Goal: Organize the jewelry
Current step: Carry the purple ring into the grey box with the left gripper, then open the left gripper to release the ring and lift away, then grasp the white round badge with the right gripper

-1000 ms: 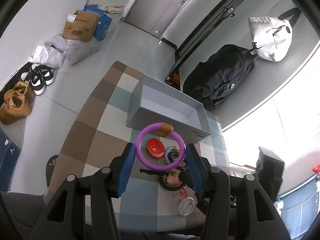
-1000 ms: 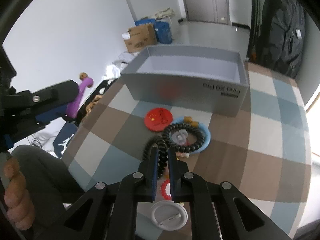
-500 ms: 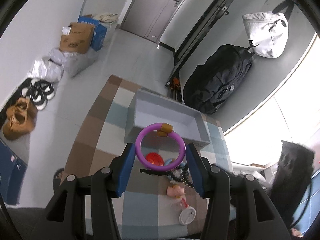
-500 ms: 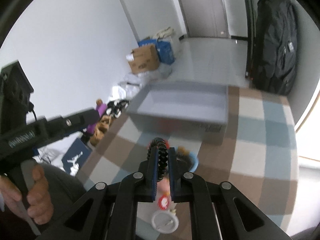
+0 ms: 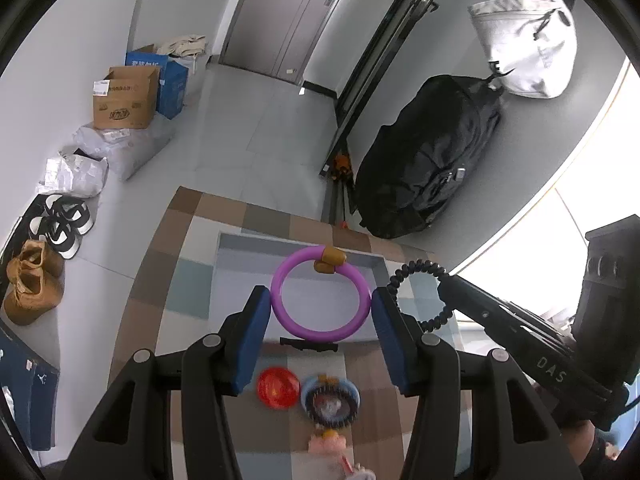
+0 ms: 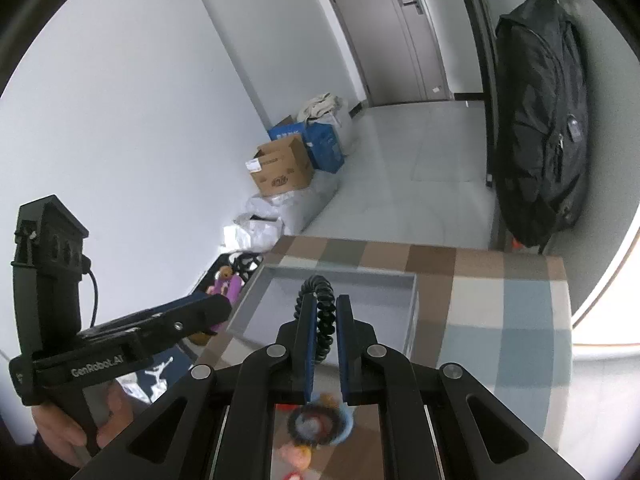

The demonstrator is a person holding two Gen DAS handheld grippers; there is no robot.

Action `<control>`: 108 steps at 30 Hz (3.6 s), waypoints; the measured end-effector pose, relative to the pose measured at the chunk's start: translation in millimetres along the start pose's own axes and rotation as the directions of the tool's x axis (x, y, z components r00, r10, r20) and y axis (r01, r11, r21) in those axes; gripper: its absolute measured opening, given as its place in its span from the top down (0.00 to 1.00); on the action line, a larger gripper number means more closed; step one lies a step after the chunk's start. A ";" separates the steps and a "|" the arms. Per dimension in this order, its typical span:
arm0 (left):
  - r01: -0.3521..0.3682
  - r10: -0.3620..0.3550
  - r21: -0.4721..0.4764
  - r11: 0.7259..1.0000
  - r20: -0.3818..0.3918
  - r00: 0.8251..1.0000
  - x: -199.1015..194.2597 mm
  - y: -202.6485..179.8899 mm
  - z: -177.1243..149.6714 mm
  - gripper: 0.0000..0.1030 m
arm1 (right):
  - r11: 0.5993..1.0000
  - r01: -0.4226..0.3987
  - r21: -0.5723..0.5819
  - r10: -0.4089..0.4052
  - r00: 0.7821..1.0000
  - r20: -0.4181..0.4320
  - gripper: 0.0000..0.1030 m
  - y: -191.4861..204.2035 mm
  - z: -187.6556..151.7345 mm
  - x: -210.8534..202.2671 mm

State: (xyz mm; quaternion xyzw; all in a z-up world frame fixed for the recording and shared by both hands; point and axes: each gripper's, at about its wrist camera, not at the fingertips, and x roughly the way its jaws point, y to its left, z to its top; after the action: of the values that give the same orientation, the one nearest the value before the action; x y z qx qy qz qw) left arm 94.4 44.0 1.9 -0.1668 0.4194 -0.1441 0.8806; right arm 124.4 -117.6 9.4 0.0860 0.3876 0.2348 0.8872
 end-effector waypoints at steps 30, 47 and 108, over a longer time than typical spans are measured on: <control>-0.020 0.020 0.003 1.000 -0.132 0.991 78.4 3.0 14.4 0.54 | 0.999 -0.016 0.049 0.021 0.993 -0.118 0.91 -44.8 6.8 79.3; -0.030 0.028 -0.030 0.999 -0.061 0.998 60.8 10.3 15.5 0.30 | 0.998 -0.028 0.054 0.026 0.999 0.037 0.31 -51.4 12.8 42.0; -0.176 0.175 -0.120 0.977 -0.023 0.984 -23.4 19.0 -94.8 0.08 | 0.977 0.035 -0.212 -0.089 0.964 -0.251 0.21 43.1 -172.8 -6.9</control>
State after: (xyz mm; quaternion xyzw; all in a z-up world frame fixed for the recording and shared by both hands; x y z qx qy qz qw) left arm 7.8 54.0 -46.0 -0.1817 0.4458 -0.0409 0.8755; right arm -20.6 -88.3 -90.1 -0.0498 0.4764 0.2549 0.8400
